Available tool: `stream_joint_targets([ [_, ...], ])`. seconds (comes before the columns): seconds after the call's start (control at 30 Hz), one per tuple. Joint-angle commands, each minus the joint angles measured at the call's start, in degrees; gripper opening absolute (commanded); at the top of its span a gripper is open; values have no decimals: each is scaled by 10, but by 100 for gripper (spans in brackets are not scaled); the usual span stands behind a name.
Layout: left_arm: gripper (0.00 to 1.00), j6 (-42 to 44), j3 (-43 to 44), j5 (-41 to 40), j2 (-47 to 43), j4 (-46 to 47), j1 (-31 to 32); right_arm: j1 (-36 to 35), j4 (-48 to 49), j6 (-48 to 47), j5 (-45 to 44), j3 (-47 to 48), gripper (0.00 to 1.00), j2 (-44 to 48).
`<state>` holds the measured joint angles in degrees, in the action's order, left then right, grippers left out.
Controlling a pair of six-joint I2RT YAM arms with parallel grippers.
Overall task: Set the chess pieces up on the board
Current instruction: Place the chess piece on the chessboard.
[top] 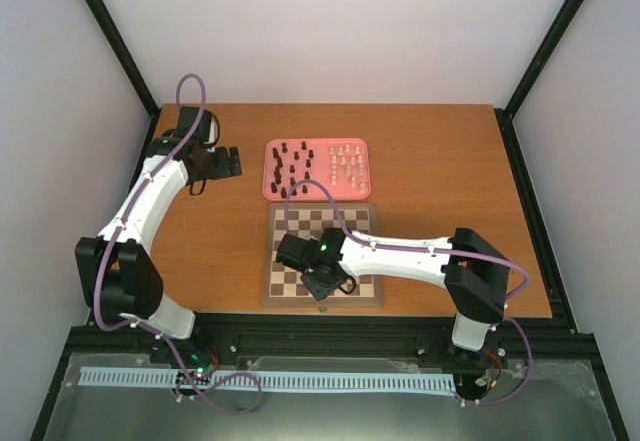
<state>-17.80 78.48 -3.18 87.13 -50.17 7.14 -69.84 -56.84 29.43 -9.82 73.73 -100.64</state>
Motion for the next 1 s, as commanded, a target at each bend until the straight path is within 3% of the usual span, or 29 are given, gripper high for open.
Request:
stream_joint_targets([
  [0.0,100,-5,1,2,-12,8,2,-8,10,3,-1,-9,10,-5],
  [0.63,100,-3,4,1,-10,7,2,-12,4,0,-19,-3,24,-6],
  [0.97,100,-3,3,1,-7,9,2,-12,-12,2,-28,3,25,-5],
])
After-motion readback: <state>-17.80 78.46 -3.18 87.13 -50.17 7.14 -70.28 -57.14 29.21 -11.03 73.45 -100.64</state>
